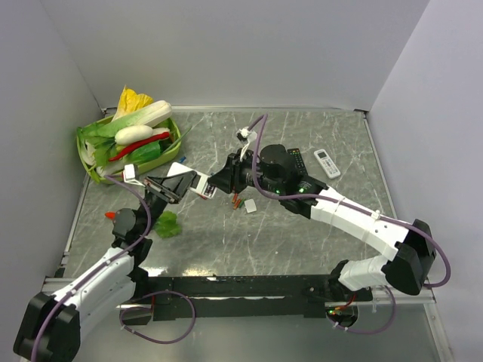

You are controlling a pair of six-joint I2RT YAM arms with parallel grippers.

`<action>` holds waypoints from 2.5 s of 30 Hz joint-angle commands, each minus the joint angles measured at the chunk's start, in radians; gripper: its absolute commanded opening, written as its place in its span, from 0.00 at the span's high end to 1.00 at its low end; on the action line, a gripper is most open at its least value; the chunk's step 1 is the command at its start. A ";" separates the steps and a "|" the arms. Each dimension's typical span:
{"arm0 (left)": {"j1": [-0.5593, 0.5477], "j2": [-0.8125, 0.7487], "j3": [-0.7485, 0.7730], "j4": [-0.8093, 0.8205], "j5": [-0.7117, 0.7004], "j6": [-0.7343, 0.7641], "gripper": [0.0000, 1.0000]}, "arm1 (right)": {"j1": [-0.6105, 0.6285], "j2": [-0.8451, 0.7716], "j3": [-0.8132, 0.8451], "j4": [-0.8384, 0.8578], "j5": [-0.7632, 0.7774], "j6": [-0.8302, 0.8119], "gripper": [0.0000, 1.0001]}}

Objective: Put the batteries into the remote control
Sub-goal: Load the battery into the remote control.

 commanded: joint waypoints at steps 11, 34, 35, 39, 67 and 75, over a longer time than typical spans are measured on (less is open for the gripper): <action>-0.013 -0.099 0.066 -0.223 0.030 0.136 0.98 | -0.002 -0.087 0.146 -0.162 -0.001 -0.117 0.47; -0.010 -0.128 0.065 -0.093 0.096 0.140 0.98 | -0.090 -0.004 0.031 -0.086 -0.343 -0.037 0.45; -0.012 -0.125 0.066 -0.090 0.098 0.139 0.98 | -0.099 -0.004 0.025 -0.073 -0.361 -0.019 0.46; -0.012 -0.119 0.071 -0.070 0.109 0.133 0.98 | -0.125 -0.004 -0.021 0.006 -0.406 0.037 0.50; -0.010 -0.099 0.068 -0.029 0.118 0.126 0.98 | -0.145 0.051 -0.047 0.112 -0.500 0.114 0.96; -0.010 -0.107 0.059 -0.076 0.098 0.131 0.98 | -0.147 0.040 -0.010 0.034 -0.465 0.064 0.76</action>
